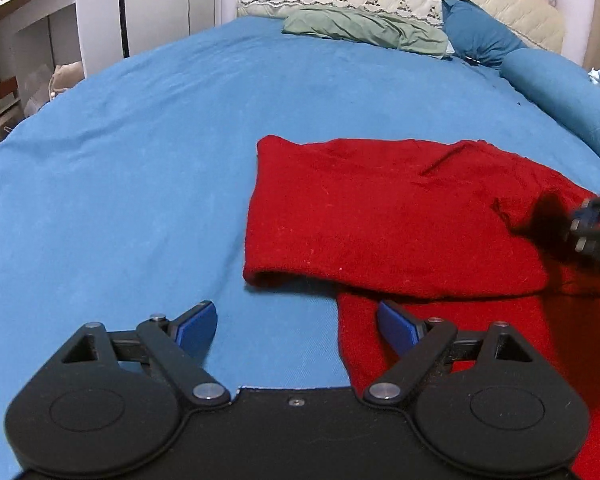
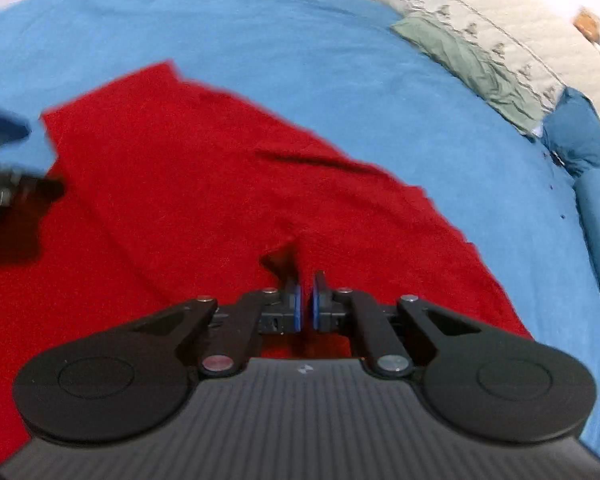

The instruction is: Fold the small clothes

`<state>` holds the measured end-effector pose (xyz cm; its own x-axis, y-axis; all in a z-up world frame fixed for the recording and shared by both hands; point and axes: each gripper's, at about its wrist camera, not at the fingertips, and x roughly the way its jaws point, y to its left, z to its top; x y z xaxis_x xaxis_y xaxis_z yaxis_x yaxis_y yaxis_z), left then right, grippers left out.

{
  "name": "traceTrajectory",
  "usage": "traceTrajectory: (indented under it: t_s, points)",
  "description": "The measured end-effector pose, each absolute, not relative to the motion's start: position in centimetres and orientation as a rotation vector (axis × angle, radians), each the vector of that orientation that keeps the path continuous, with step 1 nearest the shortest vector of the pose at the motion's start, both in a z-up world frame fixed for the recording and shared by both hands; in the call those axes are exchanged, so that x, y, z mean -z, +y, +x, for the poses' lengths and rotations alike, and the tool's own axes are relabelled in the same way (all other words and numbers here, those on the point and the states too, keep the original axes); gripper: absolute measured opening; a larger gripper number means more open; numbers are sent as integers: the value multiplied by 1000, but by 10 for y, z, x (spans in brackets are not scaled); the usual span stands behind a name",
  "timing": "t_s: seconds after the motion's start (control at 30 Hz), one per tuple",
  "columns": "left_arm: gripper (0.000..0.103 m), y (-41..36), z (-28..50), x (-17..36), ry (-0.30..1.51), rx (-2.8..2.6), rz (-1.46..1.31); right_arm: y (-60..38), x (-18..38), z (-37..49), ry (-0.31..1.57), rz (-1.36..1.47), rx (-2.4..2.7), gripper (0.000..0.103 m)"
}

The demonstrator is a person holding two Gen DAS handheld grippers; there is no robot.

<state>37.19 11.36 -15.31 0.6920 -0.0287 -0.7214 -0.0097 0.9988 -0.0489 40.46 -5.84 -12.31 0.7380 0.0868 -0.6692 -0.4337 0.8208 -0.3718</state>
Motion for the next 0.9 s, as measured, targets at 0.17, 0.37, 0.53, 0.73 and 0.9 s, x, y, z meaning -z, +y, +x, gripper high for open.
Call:
traceTrajectory:
  t_s: [0.17, 0.37, 0.53, 0.73, 0.9]
  points:
    - [90, 121, 377, 162, 778, -5, -70, -111, 78, 407, 555, -394, -144, 20]
    - [90, 117, 396, 164, 729, -20, -43, -188, 48, 407, 487, -257, 17, 20]
    - [89, 116, 397, 168, 720, -40, -50, -234, 73, 401, 547, -164, 81, 20]
    - [88, 119, 391, 167, 743, -51, -46, -284, 119, 378, 595, -12, 137, 20]
    - [86, 111, 376, 155, 750, -74, 3, -307, 149, 355, 626, 65, 164, 66]
